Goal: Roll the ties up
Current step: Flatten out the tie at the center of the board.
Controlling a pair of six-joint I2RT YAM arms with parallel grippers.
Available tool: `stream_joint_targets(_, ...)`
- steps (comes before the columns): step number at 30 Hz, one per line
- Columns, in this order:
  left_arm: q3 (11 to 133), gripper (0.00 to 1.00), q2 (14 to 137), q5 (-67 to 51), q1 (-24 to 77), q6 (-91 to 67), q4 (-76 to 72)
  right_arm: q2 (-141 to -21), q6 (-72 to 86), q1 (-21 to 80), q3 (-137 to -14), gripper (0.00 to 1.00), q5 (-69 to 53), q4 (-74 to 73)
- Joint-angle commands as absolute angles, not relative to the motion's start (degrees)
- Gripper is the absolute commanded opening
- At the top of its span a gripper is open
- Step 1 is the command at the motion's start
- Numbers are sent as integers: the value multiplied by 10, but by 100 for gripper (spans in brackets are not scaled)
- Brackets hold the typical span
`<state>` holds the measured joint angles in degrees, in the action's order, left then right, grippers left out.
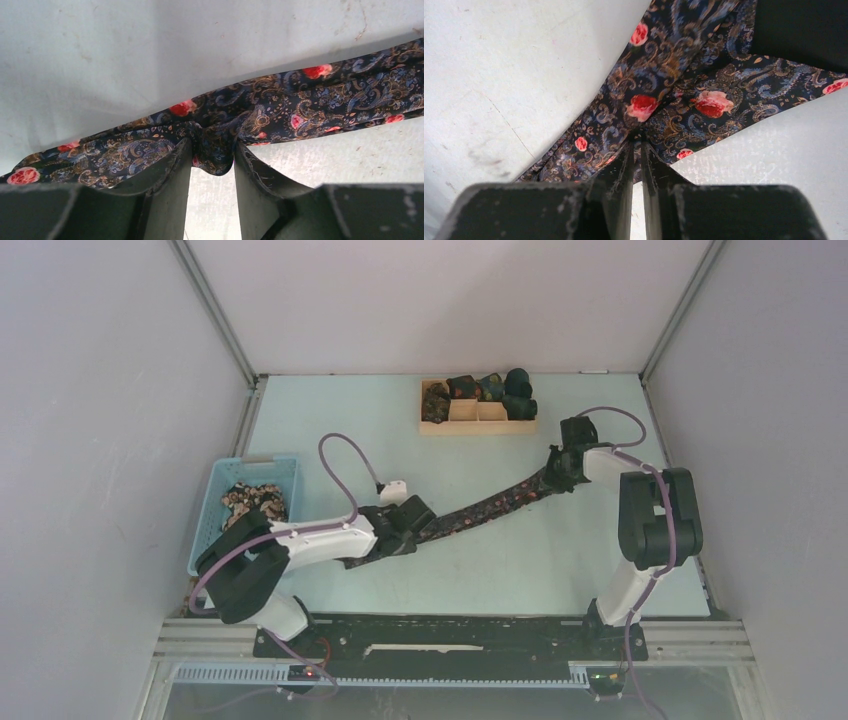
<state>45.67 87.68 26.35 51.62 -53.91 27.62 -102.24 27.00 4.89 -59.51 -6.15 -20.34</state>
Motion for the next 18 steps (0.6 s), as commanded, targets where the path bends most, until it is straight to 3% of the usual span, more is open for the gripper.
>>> stream_joint_targets(1,435,42,849,273,511,-543,301,-1040,262,34,-602,14,-35,-226)
stream_joint_targets(14,349,40,775,256,511,-527,263,-1042,262,28,-602,13,-45,-221)
stream_joint_targets(18,334,44,758,245,511,-516,244,-1032,258,27,-602,14,-66,-216)
